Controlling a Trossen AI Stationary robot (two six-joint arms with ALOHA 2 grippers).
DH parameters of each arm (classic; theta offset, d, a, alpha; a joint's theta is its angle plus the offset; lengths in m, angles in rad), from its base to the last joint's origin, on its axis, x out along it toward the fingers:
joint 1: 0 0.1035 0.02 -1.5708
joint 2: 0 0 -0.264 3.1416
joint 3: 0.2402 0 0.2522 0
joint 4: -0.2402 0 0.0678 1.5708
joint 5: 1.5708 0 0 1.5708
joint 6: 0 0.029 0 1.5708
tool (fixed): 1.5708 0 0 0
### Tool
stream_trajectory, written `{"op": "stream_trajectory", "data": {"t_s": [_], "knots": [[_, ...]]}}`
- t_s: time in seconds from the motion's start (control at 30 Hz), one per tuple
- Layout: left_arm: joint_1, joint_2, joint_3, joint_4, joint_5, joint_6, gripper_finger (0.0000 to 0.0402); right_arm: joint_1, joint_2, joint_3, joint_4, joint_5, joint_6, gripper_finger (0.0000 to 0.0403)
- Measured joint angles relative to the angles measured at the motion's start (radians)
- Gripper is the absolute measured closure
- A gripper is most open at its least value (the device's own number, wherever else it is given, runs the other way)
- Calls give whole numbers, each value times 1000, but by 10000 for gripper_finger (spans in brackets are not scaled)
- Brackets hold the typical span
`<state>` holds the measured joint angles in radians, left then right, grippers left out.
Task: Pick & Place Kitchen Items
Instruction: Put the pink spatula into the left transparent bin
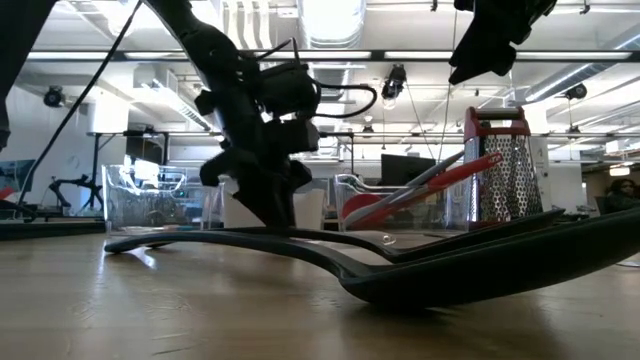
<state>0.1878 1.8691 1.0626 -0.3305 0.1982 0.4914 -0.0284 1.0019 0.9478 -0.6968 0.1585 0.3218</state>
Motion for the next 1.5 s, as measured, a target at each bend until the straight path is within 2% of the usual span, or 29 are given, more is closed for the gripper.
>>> {"op": "stream_trajectory", "data": {"t_s": [0.1,0.6,0.73,0.87,0.97,1.17,1.4,1.5], "knots": [[-6,-15,-1,-2,0,-5,365,0,0,0,0,0,0,184],[-18,-252,-6,-59,-30,-30,367,0,1,0,-1,0,-1,184],[-29,-318,-5,-70,-158,-11,367,0,1,0,0,0,0,184],[-47,-354,-5,-137,-345,92,367,0,1,-8,21,0,2,184],[-59,-360,-5,-200,-408,235,367,0,1,-20,91,-2,-16,184],[-96,-367,-1,-189,-413,405,367,0,50,-27,243,-36,-89,184],[-195,-412,9,-3,-395,493,367,-1,178,-28,407,-107,-172,184],[-245,-442,9,80,-399,515,367,-2,209,-28,425,-114,-177,184]]}}
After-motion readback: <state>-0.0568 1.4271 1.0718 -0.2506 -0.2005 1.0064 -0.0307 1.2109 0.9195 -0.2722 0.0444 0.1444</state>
